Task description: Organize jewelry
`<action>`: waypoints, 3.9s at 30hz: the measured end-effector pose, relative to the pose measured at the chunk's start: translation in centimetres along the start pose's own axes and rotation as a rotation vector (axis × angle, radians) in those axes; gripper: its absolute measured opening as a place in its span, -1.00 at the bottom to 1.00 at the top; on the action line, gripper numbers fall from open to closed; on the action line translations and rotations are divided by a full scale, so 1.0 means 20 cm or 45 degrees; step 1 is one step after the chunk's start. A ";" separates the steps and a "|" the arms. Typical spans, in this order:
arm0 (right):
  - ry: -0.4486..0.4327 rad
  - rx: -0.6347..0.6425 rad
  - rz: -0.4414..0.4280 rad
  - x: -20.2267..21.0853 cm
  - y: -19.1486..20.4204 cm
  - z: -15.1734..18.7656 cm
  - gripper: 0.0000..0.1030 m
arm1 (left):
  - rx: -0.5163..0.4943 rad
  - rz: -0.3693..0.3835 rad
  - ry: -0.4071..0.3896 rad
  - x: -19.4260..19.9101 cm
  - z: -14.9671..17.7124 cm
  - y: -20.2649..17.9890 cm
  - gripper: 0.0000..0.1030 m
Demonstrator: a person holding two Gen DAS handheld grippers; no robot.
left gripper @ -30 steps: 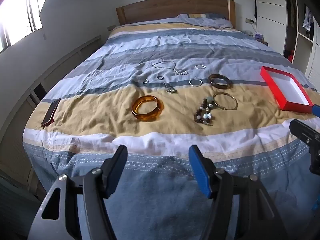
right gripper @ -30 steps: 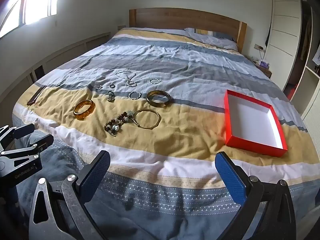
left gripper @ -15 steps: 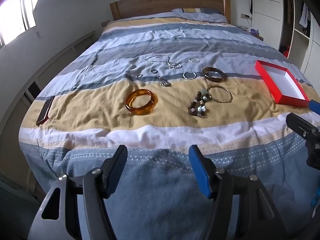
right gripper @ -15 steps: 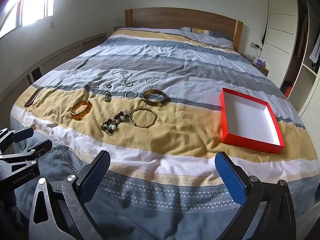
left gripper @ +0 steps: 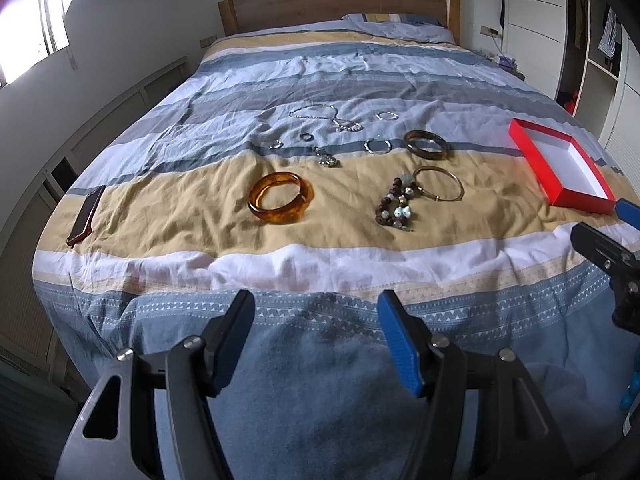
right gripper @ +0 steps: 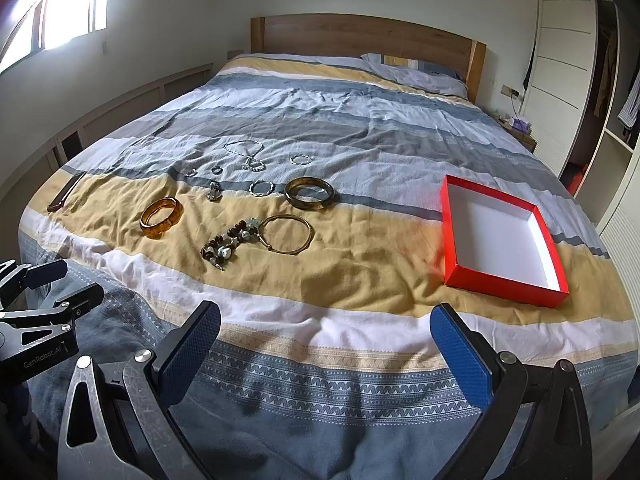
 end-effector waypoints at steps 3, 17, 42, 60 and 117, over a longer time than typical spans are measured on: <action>0.001 0.001 0.000 0.00 0.00 0.00 0.99 | 0.004 0.002 0.001 0.00 0.00 0.00 0.20; 0.007 0.003 -0.009 -0.03 0.01 0.00 0.99 | 0.004 0.000 0.000 -0.01 0.01 0.00 0.20; 0.046 0.037 0.014 -0.06 0.08 -0.05 0.99 | 0.078 0.068 0.025 -0.05 -0.03 0.11 0.20; 0.075 0.059 -0.024 -0.16 0.08 -0.13 0.93 | 0.072 0.038 0.029 -0.13 -0.09 0.17 0.20; 0.242 0.140 -0.333 -0.97 -0.05 -0.52 -0.90 | -0.103 0.286 0.232 -0.75 -0.61 -0.29 -0.81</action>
Point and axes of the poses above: each gripper's, at about its wrist camera, not at the fingertips, and x roughly against the way its jaws point, y to its left, z to its underside, the point moved 3 cm from there along -x, roughly the way its jaws point, and after that the axes turned 13 degrees about y, right-handed, at the moved point
